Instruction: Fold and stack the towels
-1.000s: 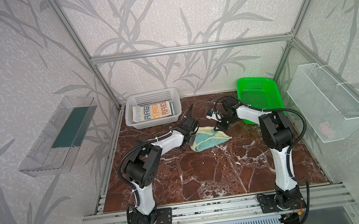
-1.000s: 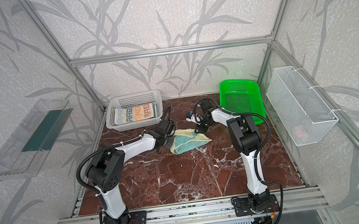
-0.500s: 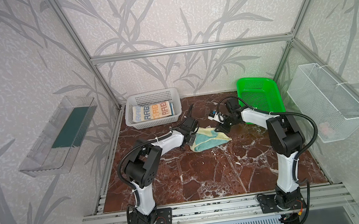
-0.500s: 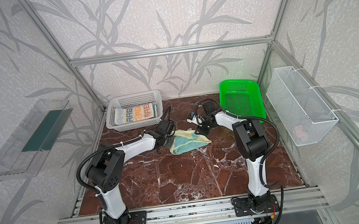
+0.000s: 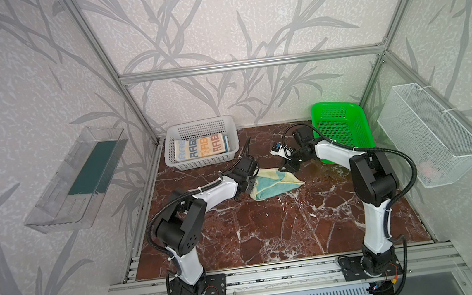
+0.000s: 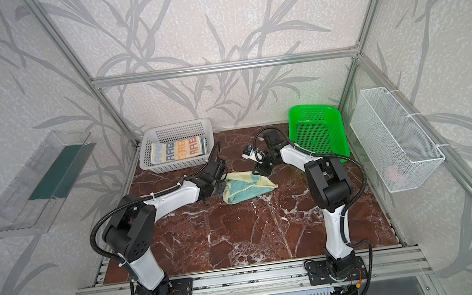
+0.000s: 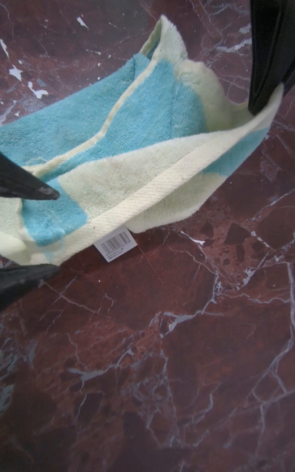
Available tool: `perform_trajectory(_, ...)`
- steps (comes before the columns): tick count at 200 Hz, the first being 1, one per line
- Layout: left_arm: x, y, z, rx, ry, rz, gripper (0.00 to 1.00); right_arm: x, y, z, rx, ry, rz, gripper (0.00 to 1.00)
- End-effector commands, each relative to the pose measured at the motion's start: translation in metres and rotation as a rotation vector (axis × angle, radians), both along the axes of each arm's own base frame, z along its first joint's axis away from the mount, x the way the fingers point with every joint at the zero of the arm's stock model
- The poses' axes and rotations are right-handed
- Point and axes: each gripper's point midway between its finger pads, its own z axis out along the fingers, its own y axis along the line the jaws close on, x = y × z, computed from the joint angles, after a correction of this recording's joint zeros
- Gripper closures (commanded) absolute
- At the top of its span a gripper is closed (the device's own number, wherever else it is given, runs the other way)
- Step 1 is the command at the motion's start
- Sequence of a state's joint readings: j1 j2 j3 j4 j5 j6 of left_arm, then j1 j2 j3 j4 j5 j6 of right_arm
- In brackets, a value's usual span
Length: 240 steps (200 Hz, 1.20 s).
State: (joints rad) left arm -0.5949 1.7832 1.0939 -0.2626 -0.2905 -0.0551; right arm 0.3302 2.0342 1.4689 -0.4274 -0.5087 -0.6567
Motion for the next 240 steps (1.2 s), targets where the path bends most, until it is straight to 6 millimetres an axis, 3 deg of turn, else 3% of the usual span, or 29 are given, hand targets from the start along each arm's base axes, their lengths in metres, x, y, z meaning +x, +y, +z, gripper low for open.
perform_trajectory(1,-0.001,0.003,0.015,-0.011,-0.045,0.006,1.00,0.010,-0.007,0.003,-0.025,0.017,-0.101,0.52)
perform_trajectory(38,-0.007,0.004,0.016,-0.030,-0.058,-0.006,1.00,-0.001,-0.004,0.025,0.111,0.218,-0.277,0.49)
perform_trajectory(76,-0.008,0.004,0.014,-0.026,-0.054,-0.014,1.00,-0.021,0.003,0.023,0.191,0.406,-0.335,0.47)
perform_trajectory(150,-0.007,-0.001,0.004,-0.030,-0.031,-0.018,1.00,0.000,-0.003,-0.003,0.134,0.447,-0.408,0.53)
perform_trajectory(206,-0.006,0.000,0.005,-0.020,-0.032,-0.020,1.00,-0.001,-0.009,-0.028,0.084,0.491,-0.430,0.56)
perform_trajectory(240,-0.005,-0.002,0.003,-0.018,-0.026,-0.023,1.00,-0.001,-0.008,-0.031,0.090,0.508,-0.421,0.57)
